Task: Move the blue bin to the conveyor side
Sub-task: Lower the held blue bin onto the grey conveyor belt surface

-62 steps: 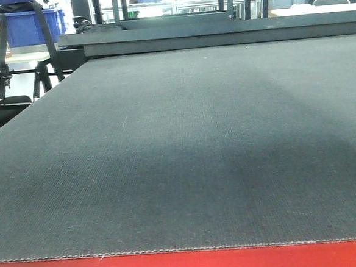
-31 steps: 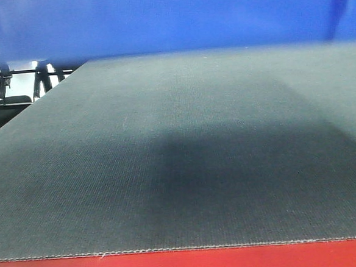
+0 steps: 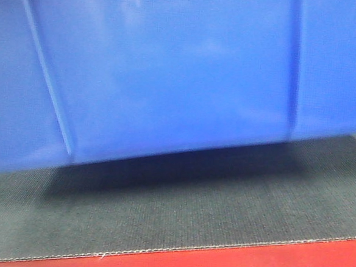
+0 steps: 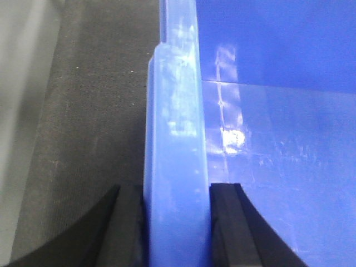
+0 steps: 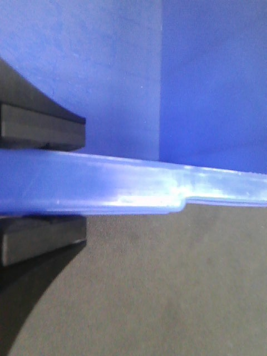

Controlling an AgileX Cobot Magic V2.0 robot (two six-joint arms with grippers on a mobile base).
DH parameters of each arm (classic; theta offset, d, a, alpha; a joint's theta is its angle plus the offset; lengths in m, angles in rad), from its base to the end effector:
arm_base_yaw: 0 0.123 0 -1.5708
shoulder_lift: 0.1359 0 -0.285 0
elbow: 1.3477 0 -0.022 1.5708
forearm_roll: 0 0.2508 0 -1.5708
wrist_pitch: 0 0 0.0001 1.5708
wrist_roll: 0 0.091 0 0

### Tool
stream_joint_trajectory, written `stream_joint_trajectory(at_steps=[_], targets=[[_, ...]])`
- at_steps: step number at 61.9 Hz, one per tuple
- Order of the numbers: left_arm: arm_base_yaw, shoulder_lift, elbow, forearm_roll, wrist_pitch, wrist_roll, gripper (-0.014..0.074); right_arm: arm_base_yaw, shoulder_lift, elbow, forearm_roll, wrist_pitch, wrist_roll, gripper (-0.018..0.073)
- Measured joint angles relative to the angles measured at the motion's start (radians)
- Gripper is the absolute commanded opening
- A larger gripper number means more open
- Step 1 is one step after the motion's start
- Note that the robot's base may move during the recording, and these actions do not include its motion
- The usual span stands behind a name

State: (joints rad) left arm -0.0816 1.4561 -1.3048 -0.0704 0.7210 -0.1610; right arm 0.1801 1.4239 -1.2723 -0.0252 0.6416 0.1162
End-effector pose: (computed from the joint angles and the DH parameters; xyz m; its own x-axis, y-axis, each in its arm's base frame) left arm 0.3206 -0.0305 0.3496 -0.7119 -0.1546 -0.6851 -0.0378 0.9825 -0.1824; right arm 0.3129 0.0556 0.3547 -0.6513 -0.0212 -0.7585 -0.1059 0.9924 0.0632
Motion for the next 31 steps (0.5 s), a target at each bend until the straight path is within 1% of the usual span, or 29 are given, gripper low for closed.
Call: stream_joint_trajectory(at_steps=[14,31], targets=[[0.000,0.079,0.002,0.004,-0.100,0.002,-0.0020,-0.002,0.094,0.000,0.000,-0.038,-0.002,-0.0078],[0.000,0.127,0.002,0.008,-0.165,0.004,-0.0020,-0.002,0.147,0.000,-0.004,-0.087,-0.004,-0.0078]])
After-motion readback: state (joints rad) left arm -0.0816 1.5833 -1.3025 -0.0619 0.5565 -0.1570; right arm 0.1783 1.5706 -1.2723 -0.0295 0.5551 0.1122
